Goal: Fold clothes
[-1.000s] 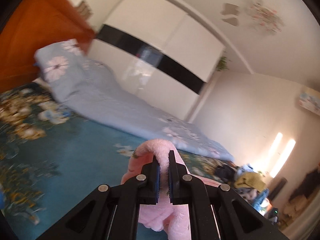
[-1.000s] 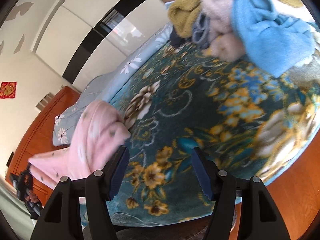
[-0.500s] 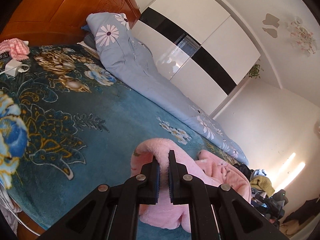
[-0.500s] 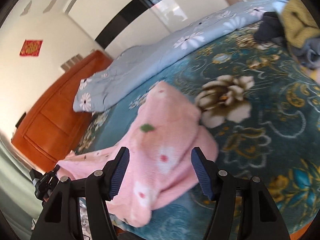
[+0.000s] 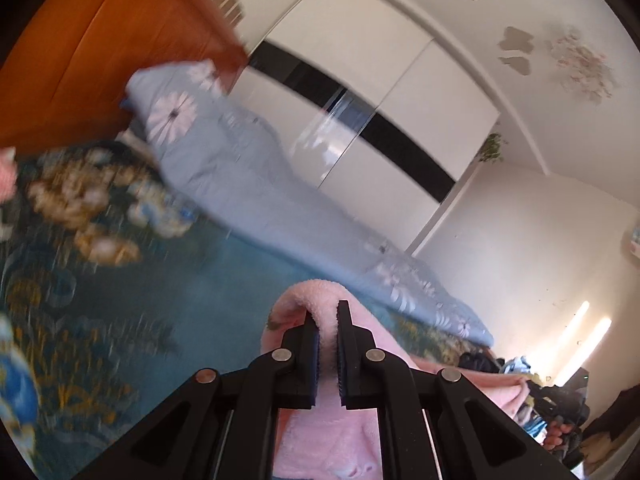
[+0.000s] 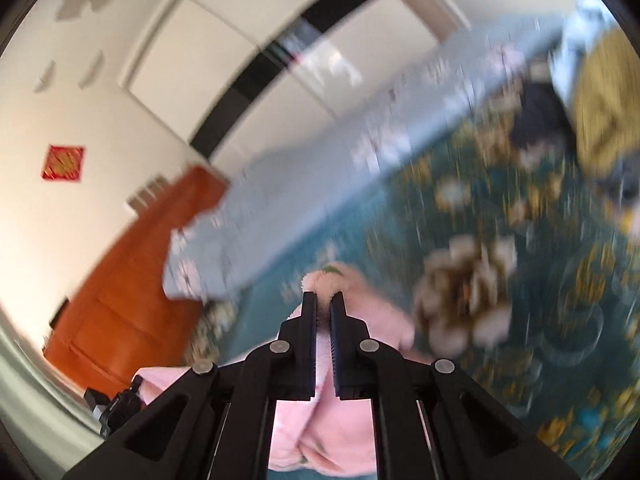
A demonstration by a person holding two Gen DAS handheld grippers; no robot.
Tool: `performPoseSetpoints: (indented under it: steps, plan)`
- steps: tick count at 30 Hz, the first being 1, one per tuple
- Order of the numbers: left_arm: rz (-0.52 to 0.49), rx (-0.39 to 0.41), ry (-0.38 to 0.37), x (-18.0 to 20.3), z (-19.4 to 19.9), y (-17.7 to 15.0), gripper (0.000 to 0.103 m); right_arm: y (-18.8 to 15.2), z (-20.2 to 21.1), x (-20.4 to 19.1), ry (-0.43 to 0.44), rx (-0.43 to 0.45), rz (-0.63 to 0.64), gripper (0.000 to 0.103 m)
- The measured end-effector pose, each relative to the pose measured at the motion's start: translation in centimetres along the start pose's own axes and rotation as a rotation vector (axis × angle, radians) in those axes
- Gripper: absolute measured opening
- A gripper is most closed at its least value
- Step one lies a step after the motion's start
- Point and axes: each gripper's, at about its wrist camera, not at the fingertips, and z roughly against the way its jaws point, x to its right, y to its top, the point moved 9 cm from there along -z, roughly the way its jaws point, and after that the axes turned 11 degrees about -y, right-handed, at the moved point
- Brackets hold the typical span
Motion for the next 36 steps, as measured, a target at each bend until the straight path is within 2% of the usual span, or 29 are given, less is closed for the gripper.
performPoseSetpoints:
  steps: [3,6,11,15,18,21,25,27,28,32,36]
  plan:
    - [-0.050,0.042,-0.052,3.4,-0.5,3.6,0.007,3.1,3.4,-0.9,0.029,0.114,-0.003,0.006]
    - [-0.106,0.046,-0.066,5.7,0.0,4.2,0.008,4.2,6.8,-1.3,0.056,0.203,0.009,0.006]
    - [-0.221,0.039,-0.070,8.7,1.7,3.0,0.008,4.5,10.6,-1.2,0.044,0.272,0.078,0.006]
    - [-0.279,0.035,-0.040,10.1,1.0,4.1,0.008,6.6,9.3,-1.4,0.008,0.261,0.108,0.006]
    - [-0.261,-0.004,0.013,9.0,-2.0,4.9,0.008,8.6,6.3,-1.9,-0.028,0.237,0.114,0.006]
    - [-0.246,-0.040,0.105,6.0,-5.5,5.2,0.008,10.7,2.6,-3.0,-0.051,0.216,0.104,0.006]
    - [-0.179,-0.018,0.227,0.9,-7.7,7.0,0.008,13.9,-1.0,-7.8,0.112,0.254,0.119,0.006]
    - [-0.142,0.013,0.280,-1.9,-7.8,8.2,0.008,14.5,-2.8,-10.4,0.146,0.307,0.189,0.006]
    - [-0.127,0.022,0.310,-3.4,-7.8,8.7,0.008,14.4,-4.4,-11.3,0.148,0.304,0.212,0.006]
    - [-0.097,-0.017,0.451,-9.5,-9.0,8.6,0.008,11.4,-14.2,-11.9,0.042,0.147,0.238,0.006]
    - [0.040,-0.069,0.488,-15.3,-10.5,6.2,0.008,6.8,-22.5,-9.7,-0.081,-0.005,0.267,0.006]
